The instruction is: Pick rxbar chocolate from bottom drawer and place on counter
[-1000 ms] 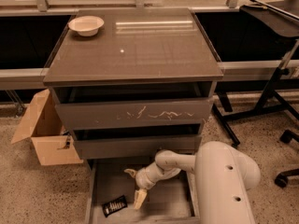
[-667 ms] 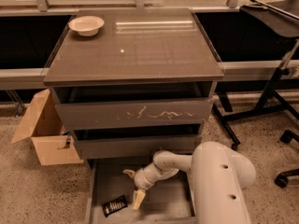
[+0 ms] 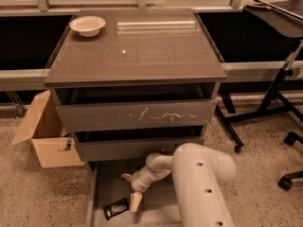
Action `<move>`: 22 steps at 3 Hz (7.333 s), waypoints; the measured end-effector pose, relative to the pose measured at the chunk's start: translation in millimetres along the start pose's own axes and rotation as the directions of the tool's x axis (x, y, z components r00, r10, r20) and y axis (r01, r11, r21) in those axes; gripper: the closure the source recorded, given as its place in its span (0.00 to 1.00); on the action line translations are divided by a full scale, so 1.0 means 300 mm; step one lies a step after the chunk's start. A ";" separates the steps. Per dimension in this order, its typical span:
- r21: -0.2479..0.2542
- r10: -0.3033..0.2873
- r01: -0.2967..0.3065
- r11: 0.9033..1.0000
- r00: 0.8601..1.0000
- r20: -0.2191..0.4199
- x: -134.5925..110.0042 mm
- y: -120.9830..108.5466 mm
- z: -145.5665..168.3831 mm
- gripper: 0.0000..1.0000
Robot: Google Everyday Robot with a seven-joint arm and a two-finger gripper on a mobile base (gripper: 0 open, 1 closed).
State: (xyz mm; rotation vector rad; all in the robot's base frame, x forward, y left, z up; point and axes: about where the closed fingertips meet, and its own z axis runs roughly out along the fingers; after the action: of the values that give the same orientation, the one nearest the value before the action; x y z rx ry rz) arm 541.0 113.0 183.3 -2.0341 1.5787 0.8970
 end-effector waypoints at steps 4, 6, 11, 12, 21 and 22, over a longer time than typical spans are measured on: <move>0.020 0.028 -0.027 0.999 0.999 -0.026 0.020 -0.058 0.283 0.00; 0.042 0.038 -0.038 0.998 0.999 -0.013 0.030 -0.062 0.333 0.00; 0.046 0.041 -0.038 0.998 0.998 -0.047 0.009 -0.047 0.337 1.00; 0.096 0.000 0.004 0.995 0.999 -0.044 0.018 -0.049 0.270 1.00; 0.194 -0.709 0.693 0.695 0.613 0.349 -0.746 0.302 -0.370 1.00; 0.222 -0.761 0.739 0.637 0.556 0.335 -0.832 0.338 -0.434 1.00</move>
Offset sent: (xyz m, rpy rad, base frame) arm 0.0109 0.0428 -0.0559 -0.0703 -0.0124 -0.0396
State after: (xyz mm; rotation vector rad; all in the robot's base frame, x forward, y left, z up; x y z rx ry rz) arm 437.0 172.1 457.7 -2.0076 0.3852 0.8115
